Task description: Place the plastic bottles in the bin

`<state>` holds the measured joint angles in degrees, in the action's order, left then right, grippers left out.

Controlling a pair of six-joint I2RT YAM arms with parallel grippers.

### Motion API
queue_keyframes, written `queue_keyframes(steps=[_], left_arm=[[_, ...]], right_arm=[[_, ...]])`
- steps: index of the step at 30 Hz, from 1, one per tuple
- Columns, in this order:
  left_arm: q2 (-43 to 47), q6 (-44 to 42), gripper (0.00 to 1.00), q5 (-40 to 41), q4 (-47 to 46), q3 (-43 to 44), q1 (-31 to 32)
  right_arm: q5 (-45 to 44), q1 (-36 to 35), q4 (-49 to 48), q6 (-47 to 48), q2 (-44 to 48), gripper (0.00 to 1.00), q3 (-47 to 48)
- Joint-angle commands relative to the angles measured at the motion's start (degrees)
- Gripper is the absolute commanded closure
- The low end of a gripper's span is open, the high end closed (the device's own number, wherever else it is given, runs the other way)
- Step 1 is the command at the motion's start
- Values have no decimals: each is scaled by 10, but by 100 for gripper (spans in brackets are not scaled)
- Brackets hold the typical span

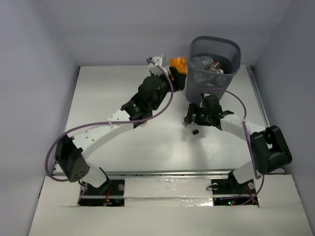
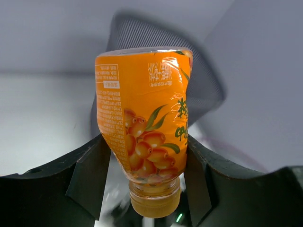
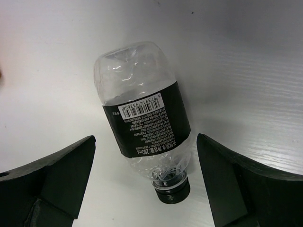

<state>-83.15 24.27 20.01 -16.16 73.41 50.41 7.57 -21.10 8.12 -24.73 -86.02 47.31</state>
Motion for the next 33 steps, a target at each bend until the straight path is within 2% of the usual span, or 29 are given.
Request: queue_keyframes(steps=[1,2,5,6,7,8,10,12,13,15,16,20,22,23,26,27,29,30,32,33], left_arm=[[-46,-44,66,-55,-57,116,-19],[-94,-48,65,-72,-47,197,-27],[-179,-51,63,-108,-16,323,-41],[-237,-48,62,-113,-11,400,-41],[-265,-47,62,-117,1,438,-46],[-296,-44,61,-126,9,520,-46],[-382,-35,59,-137,29,596,-46],[-447,-26,45,-158,29,675,-52],[-460,-14,26,-167,22,689,-52],[-475,-4,5,-182,16,693,-59],[-475,-1,1,-184,11,687,-59],[-425,-23,1,-182,16,613,-64],[-355,-45,1,-169,4,559,-64],[-293,-55,1,-142,1,494,-64],[-179,-70,1,-68,-22,356,-69],[-97,-57,1,-51,-32,247,-76],[-20,-32,1,-11,-40,143,-92],[52,-23,1,-2,-35,46,-102],[119,23,11,30,3,-43,-130],[181,35,14,34,17,-126,-140]], right_arm=[[8,-6,-18,10,-15,7,32],[10,-6,-21,9,-19,7,33],[17,-11,-28,4,-28,8,31],[17,-11,-30,3,-29,9,30],[17,-11,-33,2,-30,9,28],[17,-11,-34,2,-33,11,28],[15,-11,-34,3,-36,11,30],[17,-11,-37,0,-41,14,31],[17,-11,-37,-1,-42,15,31],[16,-11,-43,-3,-44,19,31],[16,-11,-45,-5,-44,21,32],[12,-11,-54,-8,-41,36,31],[10,-11,-57,-12,-37,38,30],[10,-11,-60,-14,-34,40,28],[14,-11,-72,-24,-12,44,21],[19,-11,-73,-24,-5,44,19],[26,-11,-73,-28,15,44,18],[30,-11,-69,-28,39,44,19],[33,-11,-53,-26,70,44,23],[38,-11,-47,-25,104,44,27]])
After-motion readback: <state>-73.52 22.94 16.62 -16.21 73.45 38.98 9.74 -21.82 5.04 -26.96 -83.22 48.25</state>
